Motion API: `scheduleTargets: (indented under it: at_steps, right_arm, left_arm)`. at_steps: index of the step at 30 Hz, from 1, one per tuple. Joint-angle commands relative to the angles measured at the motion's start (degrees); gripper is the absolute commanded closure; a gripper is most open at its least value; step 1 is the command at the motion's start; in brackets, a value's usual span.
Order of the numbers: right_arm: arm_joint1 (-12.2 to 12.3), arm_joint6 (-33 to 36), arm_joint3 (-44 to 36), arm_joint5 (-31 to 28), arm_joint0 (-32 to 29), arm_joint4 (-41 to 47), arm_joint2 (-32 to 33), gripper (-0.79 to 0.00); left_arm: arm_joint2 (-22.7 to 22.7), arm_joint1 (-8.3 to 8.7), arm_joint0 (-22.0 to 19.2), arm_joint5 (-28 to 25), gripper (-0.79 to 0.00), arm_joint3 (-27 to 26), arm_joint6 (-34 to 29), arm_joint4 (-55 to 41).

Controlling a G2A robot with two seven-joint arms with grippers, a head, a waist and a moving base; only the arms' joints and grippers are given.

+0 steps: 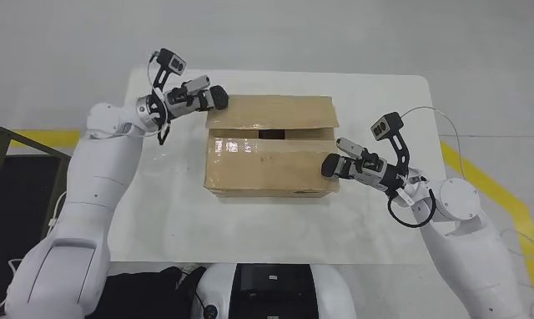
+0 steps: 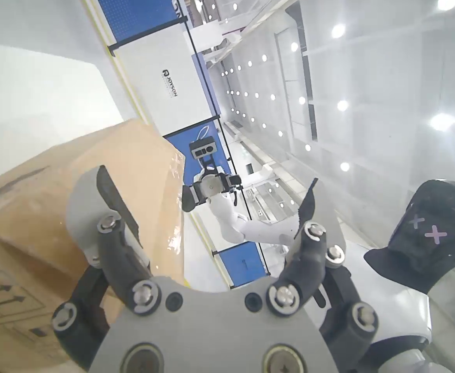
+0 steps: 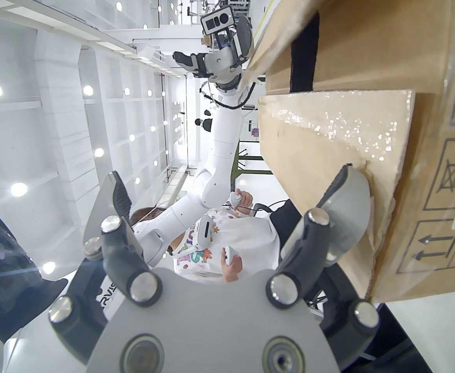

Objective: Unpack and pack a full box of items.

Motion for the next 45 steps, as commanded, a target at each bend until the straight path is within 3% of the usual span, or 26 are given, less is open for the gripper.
scheduleTargets:
  at_steps: [1, 18, 25, 35, 45]
  right_arm:
    - [0.0, 0.0, 0.0, 0.0, 0.0, 0.0, 0.0, -0.785]
    - [-0.7, -2.8, -1.6, -1.4, 2.5, 3.4, -0.6, -0.785]
    - [-1.6, -6.3, 3.7, 0.4, 6.6, 5.9, -2.8, -0.785]
    - [-2.1, -4.1, 8.8, 0.5, 10.3, 2.2, -4.9, -0.785]
    - [-1.9, -1.8, 10.3, 1.2, 9.9, 0.1, -4.1, -0.785]
  left_arm:
    - [-0.6, 0.27, 1.3, 1.2, -0.785, -1.3, -0.1, -0.3]
    - [-4.4, 2.14, 8.1, 4.2, -0.785, -10.2, 2.7, 3.2]
    - [-5.9, 2.7, 9.8, 4.4, -0.785, -11.8, 3.3, 3.4]
    - [-7.6, 3.35, 10.5, 5.5, -0.785, -13.1, 3.4, 3.2]
    - [-14.3, 4.72, 12.7, 6.6, -0.785, -17.4, 3.5, -1.9]
